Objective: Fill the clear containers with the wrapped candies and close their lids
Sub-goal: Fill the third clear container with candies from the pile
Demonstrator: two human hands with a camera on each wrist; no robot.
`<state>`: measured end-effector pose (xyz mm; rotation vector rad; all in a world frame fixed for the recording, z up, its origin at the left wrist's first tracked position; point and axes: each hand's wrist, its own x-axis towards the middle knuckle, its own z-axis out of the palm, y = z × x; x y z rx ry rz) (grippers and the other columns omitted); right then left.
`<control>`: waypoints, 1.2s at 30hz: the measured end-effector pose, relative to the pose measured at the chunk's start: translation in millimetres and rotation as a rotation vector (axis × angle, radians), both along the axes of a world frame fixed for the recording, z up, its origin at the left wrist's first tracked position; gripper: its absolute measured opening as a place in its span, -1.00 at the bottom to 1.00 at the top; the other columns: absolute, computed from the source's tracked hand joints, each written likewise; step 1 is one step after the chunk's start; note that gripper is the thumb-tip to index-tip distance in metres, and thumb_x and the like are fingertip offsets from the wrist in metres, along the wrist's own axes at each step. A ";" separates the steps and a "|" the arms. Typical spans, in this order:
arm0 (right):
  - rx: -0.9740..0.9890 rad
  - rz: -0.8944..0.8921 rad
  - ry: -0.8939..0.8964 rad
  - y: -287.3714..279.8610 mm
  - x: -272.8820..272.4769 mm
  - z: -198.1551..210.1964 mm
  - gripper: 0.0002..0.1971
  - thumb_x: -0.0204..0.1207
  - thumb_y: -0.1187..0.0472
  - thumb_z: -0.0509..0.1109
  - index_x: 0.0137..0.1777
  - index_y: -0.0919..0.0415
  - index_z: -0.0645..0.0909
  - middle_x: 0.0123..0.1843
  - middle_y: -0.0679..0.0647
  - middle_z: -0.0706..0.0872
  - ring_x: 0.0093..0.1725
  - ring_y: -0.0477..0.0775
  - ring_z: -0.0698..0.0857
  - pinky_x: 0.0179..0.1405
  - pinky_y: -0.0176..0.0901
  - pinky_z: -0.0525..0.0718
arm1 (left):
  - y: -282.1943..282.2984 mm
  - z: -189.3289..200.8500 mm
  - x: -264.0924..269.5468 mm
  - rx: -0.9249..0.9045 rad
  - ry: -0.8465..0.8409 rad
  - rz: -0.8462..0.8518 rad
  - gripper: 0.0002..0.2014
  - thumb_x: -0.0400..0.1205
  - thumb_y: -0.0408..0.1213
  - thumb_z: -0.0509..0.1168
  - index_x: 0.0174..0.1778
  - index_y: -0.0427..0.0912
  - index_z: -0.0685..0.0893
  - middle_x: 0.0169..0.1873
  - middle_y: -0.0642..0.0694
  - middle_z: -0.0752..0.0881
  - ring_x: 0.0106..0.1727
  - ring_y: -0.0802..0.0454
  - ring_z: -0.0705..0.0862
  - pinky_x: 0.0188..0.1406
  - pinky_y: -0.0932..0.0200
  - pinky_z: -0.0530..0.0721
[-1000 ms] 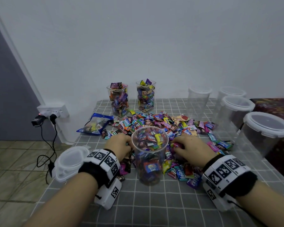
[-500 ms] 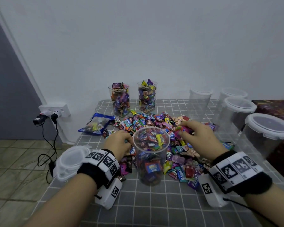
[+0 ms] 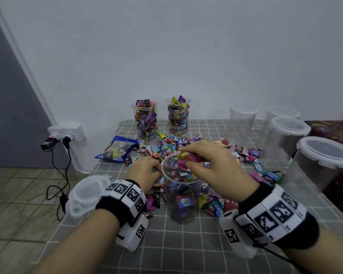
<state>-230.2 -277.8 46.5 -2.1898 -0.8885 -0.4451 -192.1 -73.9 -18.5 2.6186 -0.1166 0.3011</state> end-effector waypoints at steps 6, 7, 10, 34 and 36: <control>-0.053 0.017 -0.001 3.1 -0.8 -2.1 -0.62 0.48 0.12 0.30 0.26 0.18 0.68 0.14 -0.03 0.74 0.13 -0.19 0.58 0.11 -0.57 0.40 | -2.4 1.4 -1.4 0.018 -0.004 0.002 -0.88 0.59 -0.26 0.33 -0.06 -0.18 0.76 -0.18 0.04 0.54 -0.10 0.13 0.45 -0.23 0.26 0.22; -0.051 0.027 -0.015 3.2 -1.1 -2.9 -0.64 0.48 0.14 0.31 0.25 0.20 0.69 0.14 -0.01 0.74 0.15 -0.19 0.57 0.13 -0.55 0.41 | -2.7 1.6 -1.6 0.025 -0.006 0.001 -0.87 0.59 -0.26 0.33 -0.05 -0.18 0.76 -0.17 0.03 0.54 -0.10 0.13 0.44 -0.25 0.25 0.21; -0.020 0.059 0.034 1.2 -3.9 -4.1 -0.67 0.55 0.14 0.27 0.25 0.16 0.68 0.16 -0.06 0.74 0.18 -0.22 0.58 0.16 -0.51 0.45 | -3.1 1.6 -2.0 0.024 -0.002 0.007 -0.86 0.59 -0.26 0.32 -0.04 -0.21 0.75 -0.17 0.01 0.55 -0.11 0.12 0.45 -0.26 0.23 0.22; 0.238 0.007 0.646 -5.0 -4.2 -36.6 -0.06 0.24 0.04 0.65 0.55 -0.11 0.18 0.44 -0.18 0.48 0.44 -0.24 0.46 0.51 -0.07 0.41 | -17.6 87.3 -30.2 -0.389 -0.329 -0.157 -0.67 0.50 -0.48 0.38 -0.36 0.13 0.64 -0.24 0.21 0.61 -0.14 0.34 0.59 -0.07 0.41 0.50; 0.257 0.016 0.652 -5.5 -4.5 -37.1 -0.05 0.24 0.05 0.65 0.57 -0.06 0.18 0.46 -0.16 0.48 0.46 -0.23 0.44 0.53 -0.05 0.39 | -28.6 86.0 -32.9 -0.331 -0.329 -0.226 -0.69 0.49 -0.47 0.39 -0.34 0.11 0.66 -0.24 0.23 0.61 -0.13 0.38 0.58 -0.08 0.52 0.46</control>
